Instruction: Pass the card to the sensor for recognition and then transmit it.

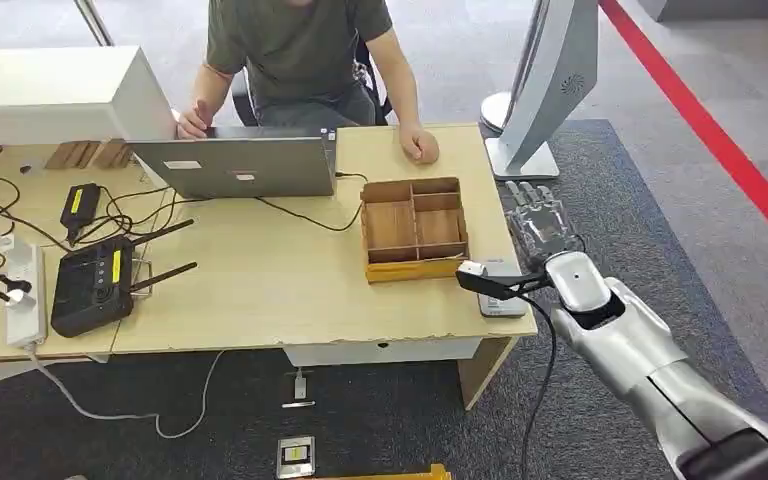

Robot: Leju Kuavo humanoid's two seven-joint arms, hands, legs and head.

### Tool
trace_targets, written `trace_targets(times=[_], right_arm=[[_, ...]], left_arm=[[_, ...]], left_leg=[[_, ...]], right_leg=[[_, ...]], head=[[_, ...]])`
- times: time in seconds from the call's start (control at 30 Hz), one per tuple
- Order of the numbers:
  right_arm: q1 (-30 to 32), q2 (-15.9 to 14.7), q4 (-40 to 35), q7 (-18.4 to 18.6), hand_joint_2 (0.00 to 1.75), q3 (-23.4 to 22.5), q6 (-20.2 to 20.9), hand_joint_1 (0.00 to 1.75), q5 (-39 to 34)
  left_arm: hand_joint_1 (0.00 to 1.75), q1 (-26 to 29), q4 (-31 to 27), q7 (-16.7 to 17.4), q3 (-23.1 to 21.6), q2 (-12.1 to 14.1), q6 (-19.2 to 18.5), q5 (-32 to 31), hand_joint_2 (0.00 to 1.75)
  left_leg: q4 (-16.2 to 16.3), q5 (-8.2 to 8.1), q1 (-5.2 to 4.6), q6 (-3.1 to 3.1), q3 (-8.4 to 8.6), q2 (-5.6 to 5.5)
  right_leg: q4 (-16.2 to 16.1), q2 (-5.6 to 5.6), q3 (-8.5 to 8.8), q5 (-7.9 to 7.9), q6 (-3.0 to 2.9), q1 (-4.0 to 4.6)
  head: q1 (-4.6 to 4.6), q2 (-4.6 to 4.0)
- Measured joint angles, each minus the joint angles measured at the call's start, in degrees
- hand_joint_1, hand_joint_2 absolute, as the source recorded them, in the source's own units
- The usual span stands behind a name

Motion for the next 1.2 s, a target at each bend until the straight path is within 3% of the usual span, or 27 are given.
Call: trace_targets(times=[0.2,0.43,1.2], right_arm=[[1.13,-0.5,1.25,-0.52,1.75,0.0,0.37,1.75,0.55],[2.13,-0.22,2.3,-1.7,1.75,1.07,3.87,1.75,2.54],[4.3,0.85,5.18,-1.53,1.75,2.6,0.96,1.75,-1.86]], left_arm=[[0.0,0.0,0.0,-0.22,0.0,0.0,0.0,0.04,0.0],[0.0,-0.01,0.0,-0.28,-0.02,-0.02,0.0,-0.02,0.0],[0.0,-0.02,0.0,0.13,-0.04,0.0,0.15,-0.26,0.0]], left_leg=[[0.0,0.0,0.0,0.0,0.0,0.01],[0.0,0.0,0.01,0.0,0.0,0.01],[0.0,0.0,0.01,0.0,0.0,0.01]], right_leg=[[0.0,0.0,0.0,0.0,0.0,0.0],[0.0,0.0,0.01,0.0,0.0,0.0],[0.01,0.0,0.01,0.0,0.0,0.0]], head=[[0.0,0.0],[0.0,0.0],[0.0,0.0]])
